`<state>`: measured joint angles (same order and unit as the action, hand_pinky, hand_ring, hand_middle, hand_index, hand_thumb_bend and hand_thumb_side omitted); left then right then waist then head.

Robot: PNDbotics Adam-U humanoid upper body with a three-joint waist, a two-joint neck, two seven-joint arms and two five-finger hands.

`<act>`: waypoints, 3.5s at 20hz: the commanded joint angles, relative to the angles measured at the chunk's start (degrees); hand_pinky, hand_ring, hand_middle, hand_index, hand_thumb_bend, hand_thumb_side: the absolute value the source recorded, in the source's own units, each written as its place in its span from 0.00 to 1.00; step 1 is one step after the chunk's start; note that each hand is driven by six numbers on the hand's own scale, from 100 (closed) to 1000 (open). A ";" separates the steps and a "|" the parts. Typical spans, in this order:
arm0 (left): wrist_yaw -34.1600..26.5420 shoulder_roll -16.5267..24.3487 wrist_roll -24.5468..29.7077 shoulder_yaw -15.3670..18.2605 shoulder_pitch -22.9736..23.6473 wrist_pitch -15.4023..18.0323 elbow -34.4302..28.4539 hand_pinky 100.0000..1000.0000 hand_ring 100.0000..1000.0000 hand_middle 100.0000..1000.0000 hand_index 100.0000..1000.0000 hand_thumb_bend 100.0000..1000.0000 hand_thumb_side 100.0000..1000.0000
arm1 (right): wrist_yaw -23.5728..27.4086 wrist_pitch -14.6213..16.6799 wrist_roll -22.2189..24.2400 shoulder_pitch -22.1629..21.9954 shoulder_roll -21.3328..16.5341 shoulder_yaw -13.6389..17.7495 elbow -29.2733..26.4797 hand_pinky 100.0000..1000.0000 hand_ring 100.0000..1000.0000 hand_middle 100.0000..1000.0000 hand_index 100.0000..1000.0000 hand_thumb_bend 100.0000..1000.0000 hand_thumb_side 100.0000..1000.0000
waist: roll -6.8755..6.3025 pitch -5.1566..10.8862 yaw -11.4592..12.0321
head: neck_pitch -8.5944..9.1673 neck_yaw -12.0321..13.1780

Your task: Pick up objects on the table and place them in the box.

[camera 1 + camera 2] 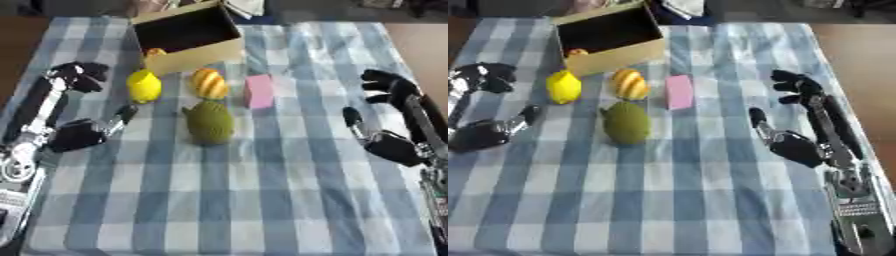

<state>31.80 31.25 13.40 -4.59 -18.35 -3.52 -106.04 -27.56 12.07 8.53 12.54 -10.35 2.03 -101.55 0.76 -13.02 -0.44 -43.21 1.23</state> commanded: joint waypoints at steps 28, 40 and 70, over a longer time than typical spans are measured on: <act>13.23 3.29 7.35 -11.28 -27.53 7.43 40.05 0.68 0.61 0.63 0.79 0.47 0.27 | 1.28 0.49 0.91 -0.51 -1.06 -0.86 -0.14 0.69 0.80 0.79 0.88 0.19 0.35 | -1.42 2.17 -1.68 | -0.75 0.94; 11.75 1.86 8.31 -11.83 -28.01 8.52 41.17 0.68 0.61 0.63 0.78 0.45 0.27 | 1.46 0.51 0.99 -0.55 -1.03 -0.90 -0.13 0.69 0.80 0.79 0.88 0.18 0.35 | -1.40 2.05 -1.74 | -0.79 0.90; 23.16 1.36 0.24 -10.98 -28.07 6.66 42.82 0.69 0.63 0.66 0.79 0.44 0.22 | 1.55 0.54 1.11 -0.37 -1.10 -0.99 -0.04 0.69 0.80 0.79 0.88 0.17 0.35 | -1.22 1.95 -1.99 | -0.37 1.03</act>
<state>54.60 31.71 14.01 -16.33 -44.97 3.10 -62.44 -26.12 12.55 9.53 11.60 -10.38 0.99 -101.01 0.07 -12.69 -2.38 -43.79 2.18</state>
